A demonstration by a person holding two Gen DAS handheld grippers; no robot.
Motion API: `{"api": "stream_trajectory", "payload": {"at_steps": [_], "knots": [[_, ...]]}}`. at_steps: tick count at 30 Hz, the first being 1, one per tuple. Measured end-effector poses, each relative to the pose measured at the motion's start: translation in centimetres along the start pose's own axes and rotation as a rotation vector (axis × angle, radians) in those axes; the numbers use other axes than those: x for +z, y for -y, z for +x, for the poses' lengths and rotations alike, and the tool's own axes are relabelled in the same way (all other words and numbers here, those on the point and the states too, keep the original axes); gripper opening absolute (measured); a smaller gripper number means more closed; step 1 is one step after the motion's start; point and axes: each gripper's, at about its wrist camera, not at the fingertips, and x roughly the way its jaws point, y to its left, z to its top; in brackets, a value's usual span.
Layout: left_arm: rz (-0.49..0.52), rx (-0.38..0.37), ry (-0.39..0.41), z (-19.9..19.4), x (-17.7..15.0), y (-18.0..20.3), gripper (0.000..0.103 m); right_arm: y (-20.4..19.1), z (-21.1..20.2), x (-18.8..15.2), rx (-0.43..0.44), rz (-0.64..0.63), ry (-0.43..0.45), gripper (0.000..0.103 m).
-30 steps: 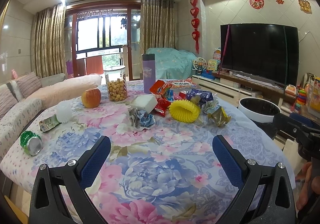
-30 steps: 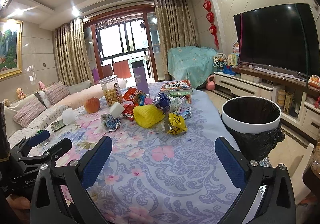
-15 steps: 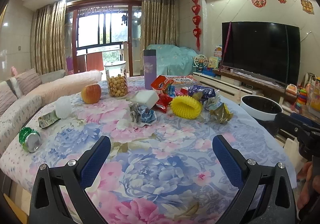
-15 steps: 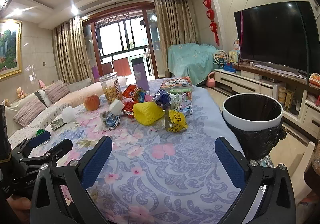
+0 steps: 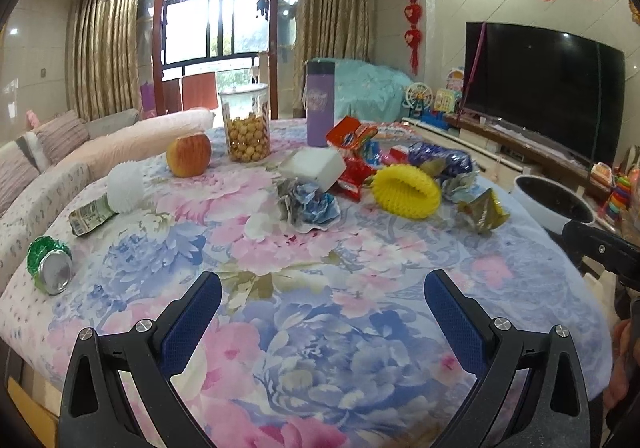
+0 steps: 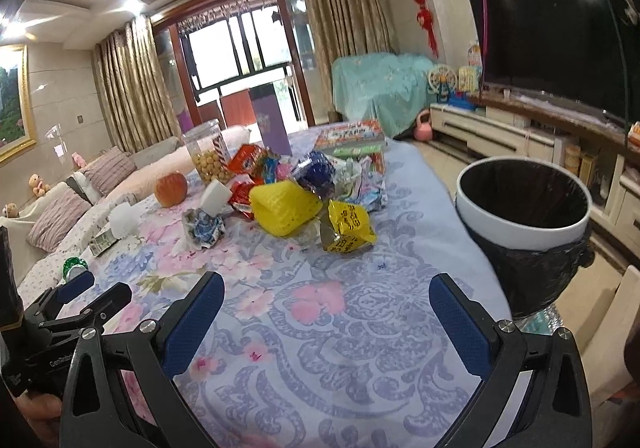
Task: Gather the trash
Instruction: 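Grasp the yellow chip bag with right gripper while left grasps crumpled wrapper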
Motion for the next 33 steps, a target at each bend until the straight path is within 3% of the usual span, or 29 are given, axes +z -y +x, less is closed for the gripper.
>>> {"api": "stream_trajectory", "payload": {"at_steps": [7, 11, 18, 27, 30, 31, 33], "knots": [[-0.018, 0.005, -0.074, 3.9, 1.4, -0.5, 0.101, 0.7, 3.8, 0.4, 0.016, 0.029, -0.085, 0.097], [-0.035, 0.0, -0.109, 6.8, 2.6, -0.9, 0.097, 1.3, 5.6, 0.9, 0.014, 0.044, -0.123, 0.084], [-0.066, 0.004, -0.15, 11.7, 5.2, -1.8, 0.097, 2.5, 8.1, 2.4, 0.005, 0.071, -0.161, 0.074], [-0.173, -0.038, -0.264, 18.2, 7.5, -3.7, 0.093, 3.7, 11.2, 3.4, -0.01, 0.102, -0.21, 0.052], [-0.196, -0.034, -0.294, 19.9, 7.9, -4.1, 0.082, 3.8, 11.8, 3.5, -0.011, 0.107, -0.227, 0.038], [-0.205, -0.039, -0.307, 20.4, 8.0, -4.2, 0.069, 3.9, 11.9, 3.5, -0.011, 0.104, -0.23, 0.03], [-0.223, -0.068, -0.336, 21.4, 7.8, -4.4, 0.05, 3.9, 12.0, 3.4, -0.009, 0.102, -0.234, 0.028]]}}
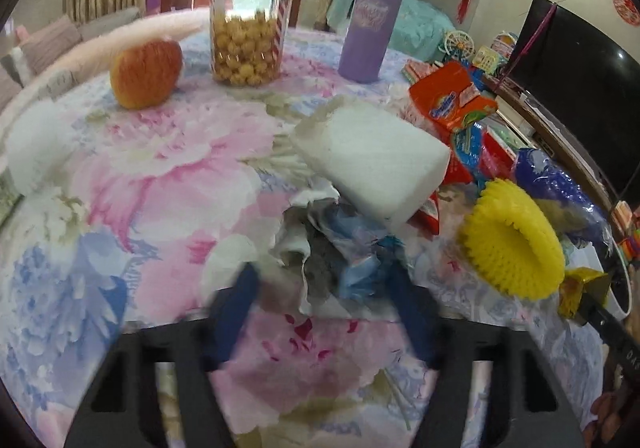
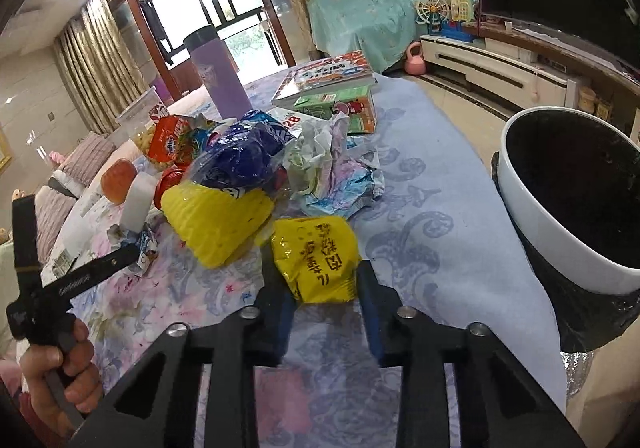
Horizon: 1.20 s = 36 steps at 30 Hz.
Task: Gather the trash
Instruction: 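Grasp the yellow chip bag with right gripper while left grasps crumpled wrapper, then carry both items over the black bin and open both grippers to drop them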
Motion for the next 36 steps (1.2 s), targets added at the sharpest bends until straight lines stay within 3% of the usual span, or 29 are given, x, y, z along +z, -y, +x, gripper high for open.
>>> {"api": "stream_trajectory", "payload": {"at_steps": [1, 3, 5, 6, 20, 24, 36], "knots": [[0.0, -0.017, -0.008, 0.2, 0.0, 0.0, 0.035, 0.0, -0.1, -0.1, 0.003, -0.002, 0.001, 0.027], [0.018, -0.013, 0.008, 0.0, -0.1, 0.3, 0.029, -0.1, -0.3, -0.1, 0.004, -0.005, 0.005, 0.023], [0.041, -0.005, 0.032, -0.7, -0.3, 0.6, 0.012, 0.0, -0.5, -0.2, 0.009, -0.004, 0.005, 0.014], [0.046, -0.013, 0.034, -1.2, -0.6, 0.7, 0.008, 0.1, -0.7, -0.3, 0.013, -0.003, 0.006, 0.013], [0.123, -0.18, 0.006, -7.0, -6.4, 4.6, 0.007, 2.0, -4.5, -1.8, 0.02, 0.024, 0.038, 0.013], [0.165, -0.237, 0.003, -7.9, -6.8, 6.4, 0.007, 2.9, -5.3, -1.9, 0.012, 0.041, 0.051, 0.013], [0.288, -0.304, -0.014, -8.5, -7.0, 12.0, 0.007, 7.0, -7.9, -1.8, -0.022, 0.101, 0.088, 0.013]]}}
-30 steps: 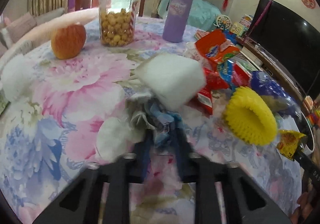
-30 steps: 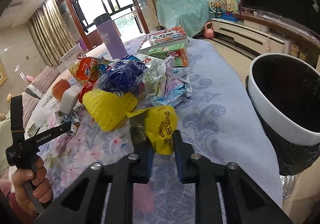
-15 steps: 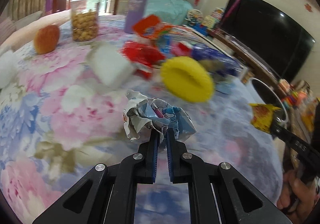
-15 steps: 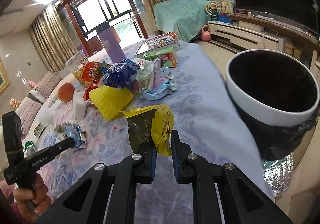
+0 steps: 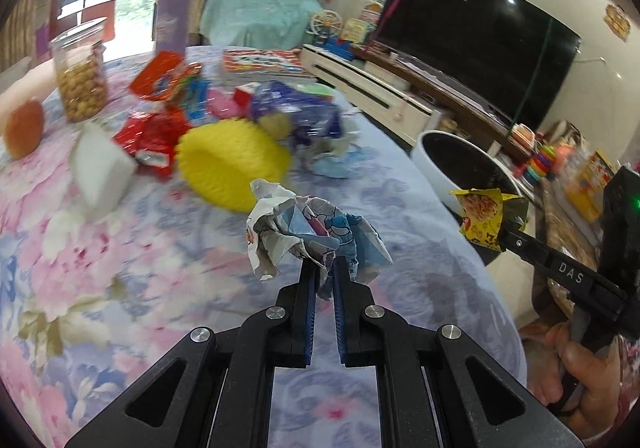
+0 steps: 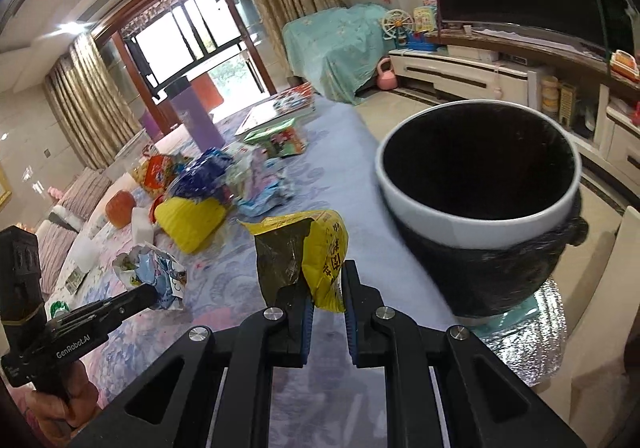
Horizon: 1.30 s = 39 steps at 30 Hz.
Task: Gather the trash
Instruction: 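Carry both items over the black bin and open both grippers to drop them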
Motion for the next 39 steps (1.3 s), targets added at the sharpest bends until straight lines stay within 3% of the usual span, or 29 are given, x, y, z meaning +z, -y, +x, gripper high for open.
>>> {"api": "stream_trajectory", "payload": {"at_steps": [18, 39], "knots": [[0.136, -0.087, -0.037, 7.1, 4.7, 6.0, 0.007, 6.4, -2.0, 2.5, -0.078, 0.063, 0.048, 0.013], [0.213, -0.162, -0.057, 15.9, 11.2, 10.7, 0.007, 12.0, -0.4, 6.4, -0.109, 0.11, 0.014, 0.013]]}}
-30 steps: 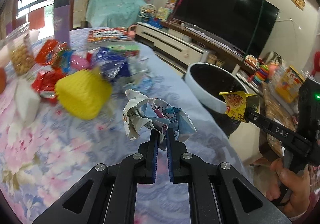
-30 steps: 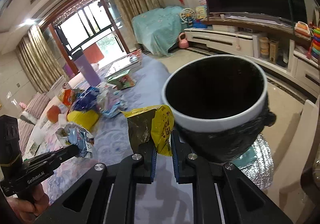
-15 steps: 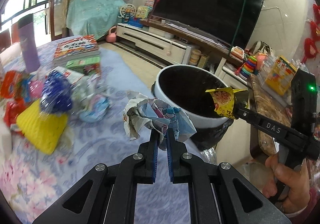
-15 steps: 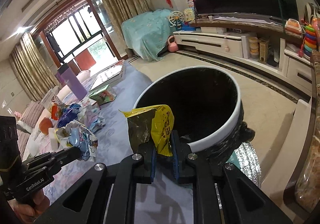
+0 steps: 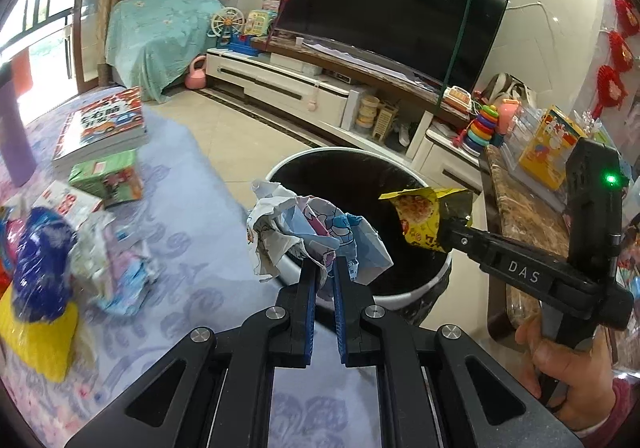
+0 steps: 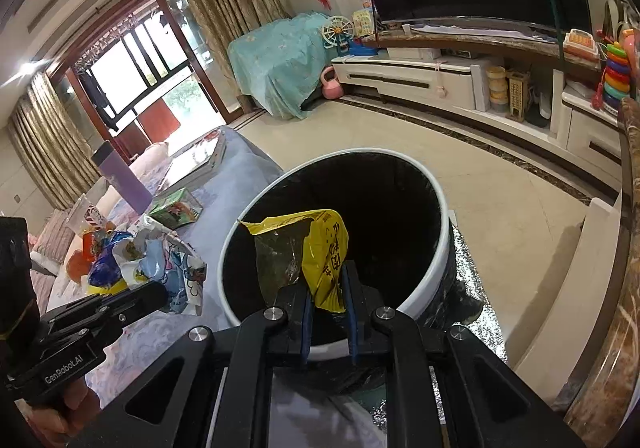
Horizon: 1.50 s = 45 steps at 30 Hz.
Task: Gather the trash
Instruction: 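Carry both items over the black bin and open both grippers to drop them, then move both tools back over the table toward the foam and mesh net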
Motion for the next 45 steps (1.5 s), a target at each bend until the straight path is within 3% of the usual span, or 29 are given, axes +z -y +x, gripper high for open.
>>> {"api": "stream_trajectory", "payload": {"at_steps": [15, 19, 21, 23, 27, 30, 32, 35, 45], "knots": [[0.03, -0.015, -0.052, 4.8, 2.1, 0.8, 0.007, 2.0, 1.5, 1.3, -0.026, 0.009, -0.041, 0.017], [0.024, -0.018, -0.069, 5.4, 2.3, 0.7, 0.017, 2.2, 1.6, 1.7, -0.041, 0.012, -0.042, 0.019], [0.02, -0.007, -0.066, 5.4, 2.2, 0.7, 0.026, 2.3, 1.6, 1.8, -0.046, 0.014, -0.043, 0.024], [0.018, -0.004, -0.059, 5.2, 2.1, 0.8, 0.028, 2.4, 1.4, 1.8, -0.052, 0.022, -0.035, 0.042], [-0.002, 0.004, -0.044, 4.0, 1.3, 0.3, 0.033, 2.6, 0.8, 1.8, -0.049, 0.037, -0.015, 0.045], [-0.019, 0.014, -0.024, 2.5, 0.1, 0.0, 0.044, 2.2, 0.3, 1.6, -0.028, 0.047, 0.004, 0.049], [-0.021, 0.027, -0.01, 1.4, -1.0, -0.1, 0.048, 1.8, 0.0, 1.3, -0.015, 0.047, 0.012, 0.067], [-0.037, 0.037, -0.001, -0.3, -3.1, -0.3, 0.052, 0.8, -0.3, 0.5, 0.014, 0.051, 0.024, 0.083], [-0.13, 0.082, -0.023, -5.1, -9.2, -3.0, 0.054, -2.8, -0.6, -2.7, 0.084, 0.044, 0.0, 0.089]]}}
